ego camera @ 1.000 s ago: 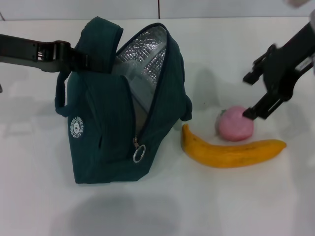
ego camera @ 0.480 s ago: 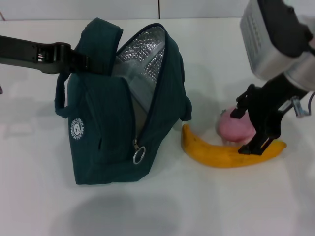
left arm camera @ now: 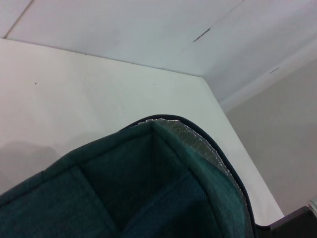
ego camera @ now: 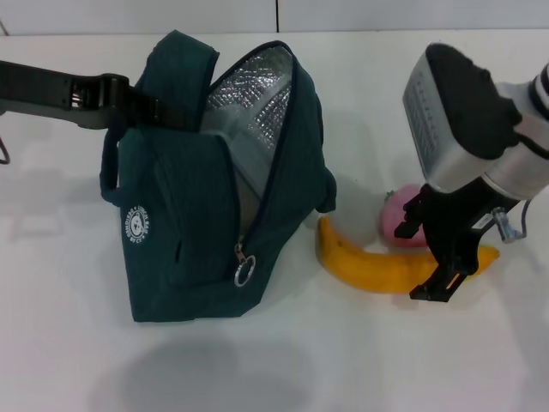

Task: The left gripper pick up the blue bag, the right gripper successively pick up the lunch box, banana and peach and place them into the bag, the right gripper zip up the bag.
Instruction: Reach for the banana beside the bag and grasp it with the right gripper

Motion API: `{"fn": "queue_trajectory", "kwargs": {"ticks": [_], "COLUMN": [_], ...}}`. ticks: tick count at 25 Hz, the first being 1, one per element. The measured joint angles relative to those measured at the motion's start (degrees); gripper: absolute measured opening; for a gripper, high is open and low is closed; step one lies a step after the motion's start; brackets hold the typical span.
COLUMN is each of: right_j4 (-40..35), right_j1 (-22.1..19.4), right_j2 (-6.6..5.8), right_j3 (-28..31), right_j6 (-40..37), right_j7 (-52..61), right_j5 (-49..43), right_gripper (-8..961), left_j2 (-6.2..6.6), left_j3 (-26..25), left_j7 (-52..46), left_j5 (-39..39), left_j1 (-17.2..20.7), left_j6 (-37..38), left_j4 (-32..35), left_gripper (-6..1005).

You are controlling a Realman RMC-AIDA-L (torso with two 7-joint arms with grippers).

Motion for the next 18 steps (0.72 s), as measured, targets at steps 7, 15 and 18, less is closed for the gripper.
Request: {"fn": "queue_trajectory", "kwargs": {"ticks": [7,15,18], "right_j4": [2.3,4.8,5.3], "right_j1": [-0.3,-0.3,-0.2], "right_j2": [0.04,0.05,0.04], "right_j3": [-1.5,-2.9,-3.6], "right_j6": [2.2,4.4,5.0], "right_j7": [-0.2,-0.9,-0.9], "right_j5": [0.3,0.7,0.7], "right_gripper": [806,784,776], "left_j2": [-0.1,-0.12,-0.14], "left_j3": [0.0,0.0,0.1], "left_j7": [0.0,0.0,0.0], "left_j5": [0.0,0.0,0.0], "left_j1": [0.0,0.0,0.0], "left_j6": [0.1,0.1,0.1], "left_j4": [0.0,0.0,0.1], "left_gripper": [29,29,29]}}
